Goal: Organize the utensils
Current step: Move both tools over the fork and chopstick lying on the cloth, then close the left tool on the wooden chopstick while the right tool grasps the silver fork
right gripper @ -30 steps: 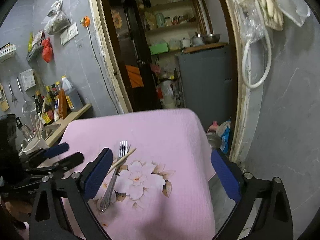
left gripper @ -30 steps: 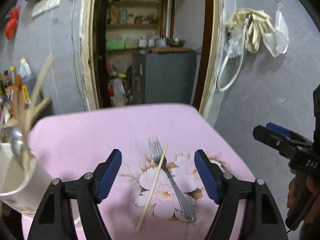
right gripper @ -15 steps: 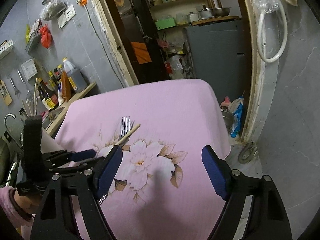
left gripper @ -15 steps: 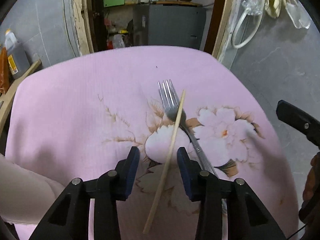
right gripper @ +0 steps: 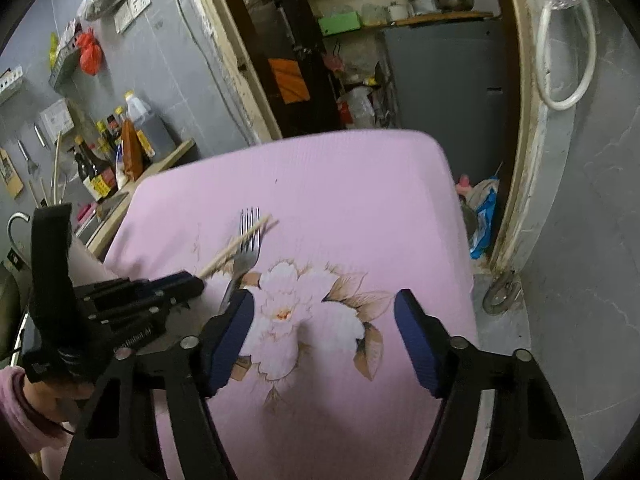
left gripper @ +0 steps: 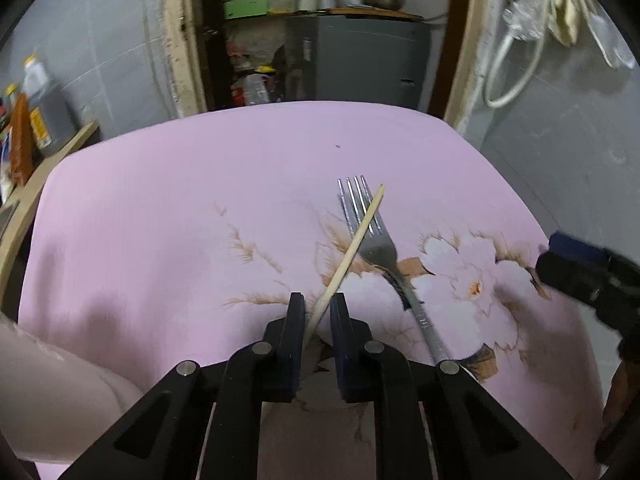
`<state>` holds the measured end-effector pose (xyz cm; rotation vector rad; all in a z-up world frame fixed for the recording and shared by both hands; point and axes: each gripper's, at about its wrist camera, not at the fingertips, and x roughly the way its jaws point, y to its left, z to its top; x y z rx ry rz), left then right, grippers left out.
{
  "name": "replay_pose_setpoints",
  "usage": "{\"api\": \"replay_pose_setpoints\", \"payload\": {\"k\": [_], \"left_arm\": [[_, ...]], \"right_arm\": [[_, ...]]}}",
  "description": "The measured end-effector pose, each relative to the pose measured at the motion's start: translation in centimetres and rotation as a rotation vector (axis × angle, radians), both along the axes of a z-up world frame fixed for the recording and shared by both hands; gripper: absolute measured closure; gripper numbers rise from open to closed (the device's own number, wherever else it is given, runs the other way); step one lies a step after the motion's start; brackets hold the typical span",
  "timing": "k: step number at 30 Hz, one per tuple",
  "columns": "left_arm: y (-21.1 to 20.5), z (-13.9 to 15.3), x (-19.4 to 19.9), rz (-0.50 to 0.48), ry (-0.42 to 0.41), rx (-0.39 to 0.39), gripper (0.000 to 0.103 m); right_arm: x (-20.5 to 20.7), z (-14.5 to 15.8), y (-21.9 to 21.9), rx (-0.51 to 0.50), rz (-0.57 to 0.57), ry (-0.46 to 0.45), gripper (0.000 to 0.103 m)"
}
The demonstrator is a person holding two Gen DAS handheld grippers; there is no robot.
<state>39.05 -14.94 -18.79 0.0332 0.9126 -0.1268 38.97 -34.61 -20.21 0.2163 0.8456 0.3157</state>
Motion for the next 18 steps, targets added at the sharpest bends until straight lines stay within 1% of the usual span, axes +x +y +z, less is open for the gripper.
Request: {"api": "replay_pose_setpoints", "payload": {"k": [2,3,4,6,7,9,12,15,17,18], "left_arm": [[0.7,0.0,0.0,0.028,-0.001,-0.012,0.091],[1.0,0.0,0.0,0.046,0.002,-0.025,0.091],[1.4,0.0,-0.1,0.067,0.005,-0.041,0.091],[2.1,0.0,-0.5,0.108,0.01,-0.079,0.091],[2.3,0.0,-0.6,0.121,0.01,-0.087,0.091],[2.4,-0.1,-0.8,0.128,0.01,-0.094,0.091],[2.4,-0.2,-0.8,0.127,0.013,-0.096,0.091],[2.5,-0.2,-0.8,0.126,0.015,-0.103,0.091],[2.5,-0.3,-0.7,0.122,0.016,-0.1,0.091],[2.5,-0.2,-0.8,0.12,0.016,-0.099,0.091]], "right_arm": [[0.3,-0.2,0.6,-0.001,0.035,0.016,0.048],[0.4,-0.3,1.0,-0.002,0.058,0.022,0.054],[0.5,-0.4,1.4,-0.003,0.076,0.027,0.058],[0.6,-0.5,2.4,-0.011,0.12,0.042,0.058],[0.7,-0.7,3.0,-0.027,0.144,0.049,0.061],[0.9,-0.7,4.1,-0.07,0.17,0.054,0.066],[1.4,-0.7,5.0,-0.128,0.186,0.055,0.066],[2.4,-1.0,5.6,-0.169,0.204,0.091,0.066],[2.7,-0.9,6.1,-0.212,0.217,0.088,0.071],[2.8,-0.8,6.5,-0.258,0.222,0.087,0.078]]}}
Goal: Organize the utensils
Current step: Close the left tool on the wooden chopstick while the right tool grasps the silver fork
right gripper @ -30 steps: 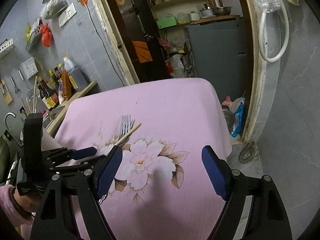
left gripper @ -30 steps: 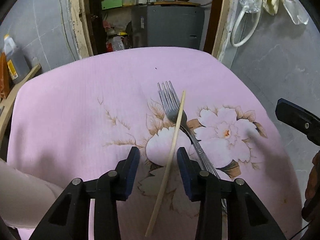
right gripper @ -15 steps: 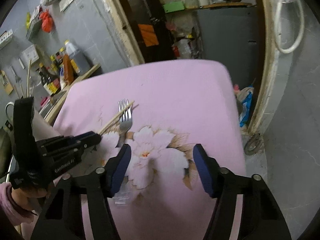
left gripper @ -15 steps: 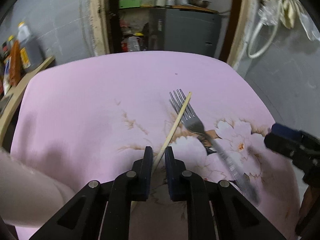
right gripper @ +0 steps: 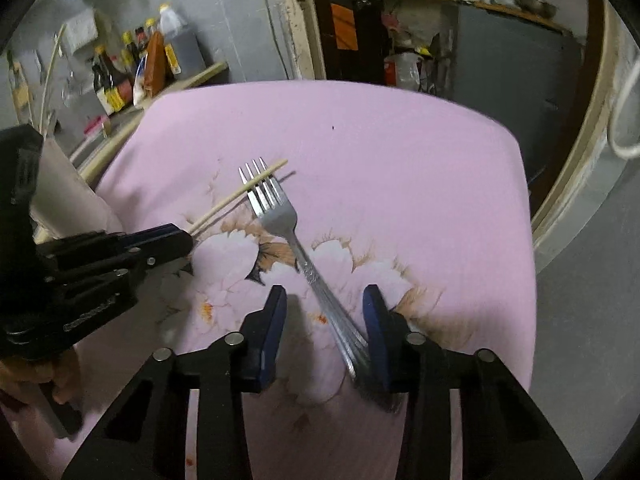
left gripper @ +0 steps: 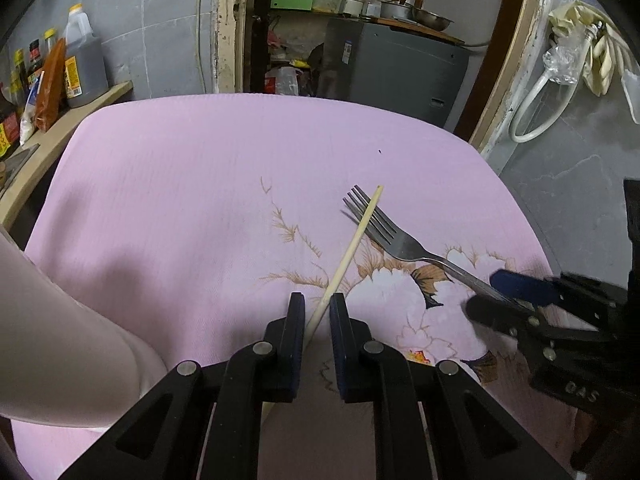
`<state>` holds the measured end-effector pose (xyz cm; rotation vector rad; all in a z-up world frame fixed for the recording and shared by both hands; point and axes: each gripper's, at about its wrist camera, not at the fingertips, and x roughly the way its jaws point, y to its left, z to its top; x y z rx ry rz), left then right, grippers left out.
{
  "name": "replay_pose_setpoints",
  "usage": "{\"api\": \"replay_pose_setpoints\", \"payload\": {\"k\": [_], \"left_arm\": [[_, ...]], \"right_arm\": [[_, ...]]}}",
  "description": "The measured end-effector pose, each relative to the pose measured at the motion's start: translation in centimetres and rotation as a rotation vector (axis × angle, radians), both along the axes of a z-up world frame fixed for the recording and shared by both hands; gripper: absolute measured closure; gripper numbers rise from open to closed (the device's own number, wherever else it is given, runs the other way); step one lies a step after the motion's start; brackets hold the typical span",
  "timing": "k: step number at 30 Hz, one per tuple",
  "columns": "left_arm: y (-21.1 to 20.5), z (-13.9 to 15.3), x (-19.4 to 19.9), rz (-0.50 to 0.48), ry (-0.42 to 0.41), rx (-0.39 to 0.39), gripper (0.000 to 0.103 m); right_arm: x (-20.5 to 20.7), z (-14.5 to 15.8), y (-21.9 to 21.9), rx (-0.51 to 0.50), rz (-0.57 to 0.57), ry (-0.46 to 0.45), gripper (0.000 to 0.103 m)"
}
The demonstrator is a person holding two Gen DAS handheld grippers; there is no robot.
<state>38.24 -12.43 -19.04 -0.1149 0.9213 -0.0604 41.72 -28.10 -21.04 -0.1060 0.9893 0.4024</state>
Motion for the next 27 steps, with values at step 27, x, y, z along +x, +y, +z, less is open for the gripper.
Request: {"api": "replay_pose_setpoints", "payload": {"k": [27], "left_arm": [[-1.0,0.4,-7.5,0.052,0.127,-0.196,0.098]], "right_arm": [[-10.6,-0.3,-3.2,0.163,-0.25,0.173,0.094]]}}
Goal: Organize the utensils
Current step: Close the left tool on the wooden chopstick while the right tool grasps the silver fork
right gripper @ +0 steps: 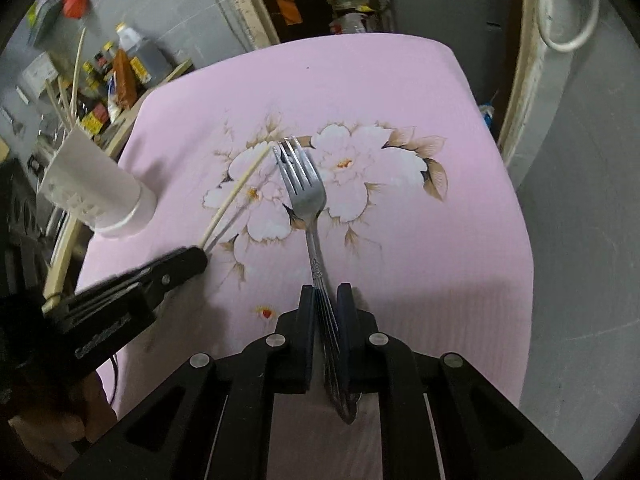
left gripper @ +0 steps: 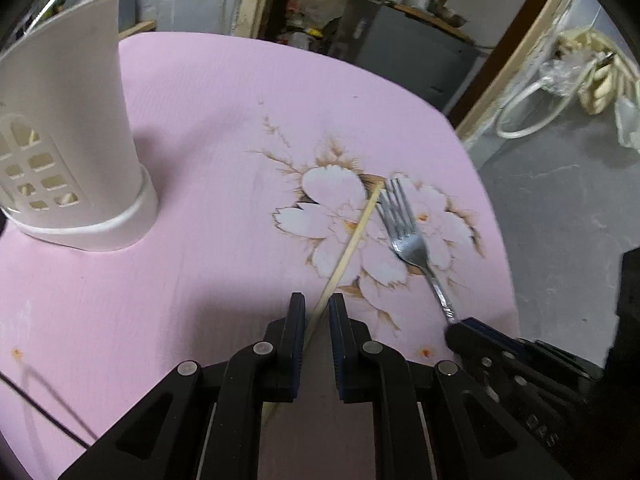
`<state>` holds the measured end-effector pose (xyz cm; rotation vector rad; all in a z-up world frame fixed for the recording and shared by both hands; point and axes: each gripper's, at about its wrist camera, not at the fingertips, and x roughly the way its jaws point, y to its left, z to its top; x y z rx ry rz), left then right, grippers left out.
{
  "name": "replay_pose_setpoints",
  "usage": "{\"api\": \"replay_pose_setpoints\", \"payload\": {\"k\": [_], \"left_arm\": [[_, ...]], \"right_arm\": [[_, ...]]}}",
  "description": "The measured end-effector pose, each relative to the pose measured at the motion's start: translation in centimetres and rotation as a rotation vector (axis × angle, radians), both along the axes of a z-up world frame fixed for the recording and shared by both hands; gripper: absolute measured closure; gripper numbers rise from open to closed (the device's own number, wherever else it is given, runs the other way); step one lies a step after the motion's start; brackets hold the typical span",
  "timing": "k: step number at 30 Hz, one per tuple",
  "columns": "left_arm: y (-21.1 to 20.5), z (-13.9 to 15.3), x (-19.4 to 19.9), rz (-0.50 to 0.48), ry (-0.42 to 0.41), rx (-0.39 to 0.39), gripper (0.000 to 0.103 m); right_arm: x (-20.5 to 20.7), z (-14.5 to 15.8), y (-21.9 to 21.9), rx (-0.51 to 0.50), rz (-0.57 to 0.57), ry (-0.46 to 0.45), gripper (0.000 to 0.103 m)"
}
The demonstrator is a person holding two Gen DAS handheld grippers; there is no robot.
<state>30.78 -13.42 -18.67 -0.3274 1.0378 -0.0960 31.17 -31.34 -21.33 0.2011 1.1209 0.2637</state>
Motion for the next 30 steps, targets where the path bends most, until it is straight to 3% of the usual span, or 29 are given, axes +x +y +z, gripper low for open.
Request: {"api": "replay_pose_setpoints", "payload": {"k": [4,9,11,13,17,20,30], "left_arm": [[1.1,0.0,-0.1,-0.012,-0.011,-0.047,0.098],[0.7,-0.4,-0.2,-0.039,0.017,-0.04,0.098],[0.6,-0.4,0.0,-0.043,0.029,-0.053,0.098],[0.9,-0.4,0.0,-0.05,0.039,-0.066,0.098],[0.9,-0.6,0.7,-0.069,0.047,-0.072,0.089],[0.9,-0.5,1.6,-0.079,0.04,-0.055,0.076],[-1.1,0.0,5.0,-0.163,0.052,0.086,0.077]], "right_arm": [[0.4,0.0,0.3,0.023,-0.012,0.004,0.094],[0.8,0.2,0.6,0.071,0.001,0.005,0.092],[1.2,0.3,0.4,0.077,0.017,-0.007,0.087],[1.8,0.6,0.3,0.07,0.034,-0.032,0.074],[3.9,0.8,-0.3,0.081,0.084,-0.07,0.07],[6.0,0.6,-0.5,0.099,0.121,-0.076,0.07],[11.0,0.9,2.4,0.126,0.304,-0.115,0.07]]}}
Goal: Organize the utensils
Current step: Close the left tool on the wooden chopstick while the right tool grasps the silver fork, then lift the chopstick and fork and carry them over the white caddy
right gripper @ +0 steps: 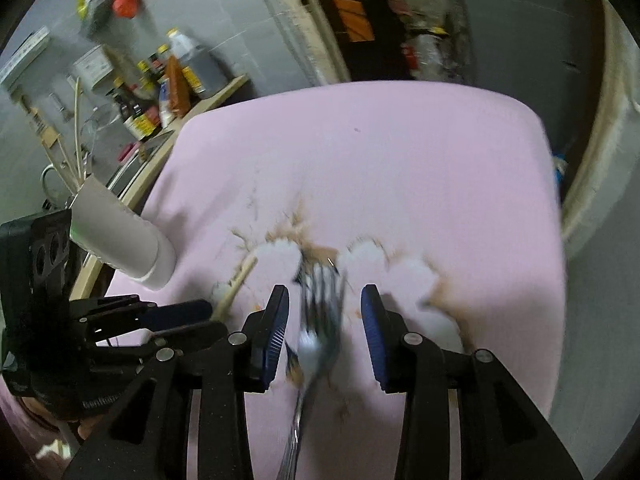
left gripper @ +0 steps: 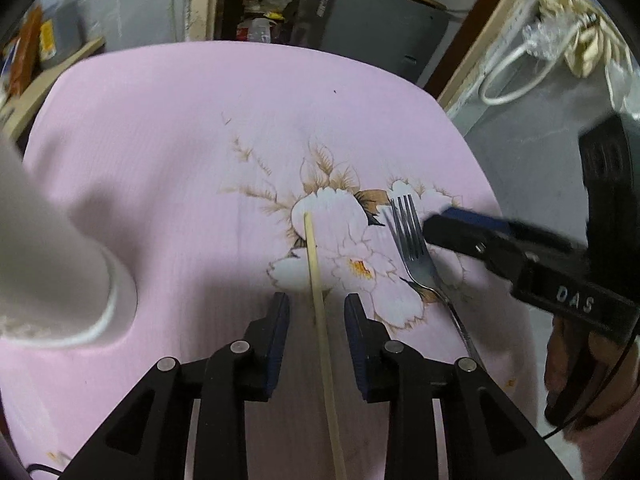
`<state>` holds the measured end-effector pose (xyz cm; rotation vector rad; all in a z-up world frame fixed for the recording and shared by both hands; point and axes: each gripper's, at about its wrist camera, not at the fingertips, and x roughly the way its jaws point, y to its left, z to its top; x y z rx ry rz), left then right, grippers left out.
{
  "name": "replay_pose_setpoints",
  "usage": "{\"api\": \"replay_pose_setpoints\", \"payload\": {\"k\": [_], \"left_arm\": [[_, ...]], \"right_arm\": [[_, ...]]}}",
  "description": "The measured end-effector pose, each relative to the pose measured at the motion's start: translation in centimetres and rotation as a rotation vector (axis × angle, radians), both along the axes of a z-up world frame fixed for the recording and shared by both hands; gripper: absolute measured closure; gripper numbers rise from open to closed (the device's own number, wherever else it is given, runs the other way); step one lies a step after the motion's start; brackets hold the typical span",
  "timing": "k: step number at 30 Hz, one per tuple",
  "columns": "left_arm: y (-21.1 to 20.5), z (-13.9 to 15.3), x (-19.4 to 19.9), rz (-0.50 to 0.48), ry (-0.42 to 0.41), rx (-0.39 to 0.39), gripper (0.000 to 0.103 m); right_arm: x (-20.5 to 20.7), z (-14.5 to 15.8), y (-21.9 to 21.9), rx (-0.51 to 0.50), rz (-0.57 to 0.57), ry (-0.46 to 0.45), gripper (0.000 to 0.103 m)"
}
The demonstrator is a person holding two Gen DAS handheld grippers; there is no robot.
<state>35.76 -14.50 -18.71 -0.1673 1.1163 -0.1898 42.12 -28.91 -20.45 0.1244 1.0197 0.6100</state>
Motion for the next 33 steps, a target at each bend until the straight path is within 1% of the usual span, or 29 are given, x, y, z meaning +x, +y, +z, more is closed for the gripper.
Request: {"api": "replay_pose_setpoints", "payload": {"k": [3,7,8,10,12,14,18,19,20,25,28,29,31,33], "left_arm": [[-0.1,0.0,0.4,-0.019,0.008,0.015,0.082],[0.2,0.1,1.0,-0.023,0.028,0.003,0.087],[0.2,0.1,1.2,-0.024,0.03,0.006,0.088],[-0.1,0.1,1.2,-0.03,0.03,0.016,0.091],[-0.2,0.1,1.1,-0.035,0.027,0.029,0.096],[-0.2,0.1,1.1,-0.033,0.027,0.028,0.097],[0.2,0.0,1.1,-0.013,0.026,-0.011,0.098],[0.4,-0.1,1.0,-0.009,0.024,-0.023,0.098],[0.4,-0.2,0.8,-0.007,0.02,-0.036,0.098],[0.0,-0.3,0.2,-0.022,0.0,-0.028,0.098],[0.3,-0.2,-0.3,-0.027,-0.006,-0.045,0.098],[0.3,-0.2,-0.4,-0.028,-0.012,-0.051,0.098],[0.5,0.2,-1.1,-0.033,-0.036,-0.071,0.098],[0.8,0.8,-1.8,-0.041,-0.075,-0.095,0.098]], "right_arm": [[1.0,-0.4,0.6,-0.006,0.088,-0.012,0.07],[1.9,-0.7,0.4,0.023,0.178,-0.005,0.071],[2.0,-0.7,0.4,0.02,0.194,-0.005,0.072],[2.0,-0.7,0.4,0.002,0.226,-0.003,0.085],[2.0,-0.5,0.5,0.001,0.237,0.002,0.085],[1.8,-0.3,0.7,-0.011,0.241,0.007,0.085],[1.3,0.5,0.2,-0.004,0.199,0.023,0.089],[1.0,0.7,0.2,-0.004,0.19,0.022,0.098],[0.9,0.8,0.0,-0.005,0.177,0.028,0.101],[-0.6,1.4,-0.3,-0.019,0.118,0.032,0.101],[-1.7,2.1,-0.9,-0.001,0.049,0.025,0.101],[-2.3,2.6,-1.1,-0.005,0.022,0.006,0.101],[-3.8,3.9,-1.2,-0.04,-0.034,-0.067,0.101],[-5.9,5.6,-1.2,-0.052,-0.092,-0.154,0.101]]}}
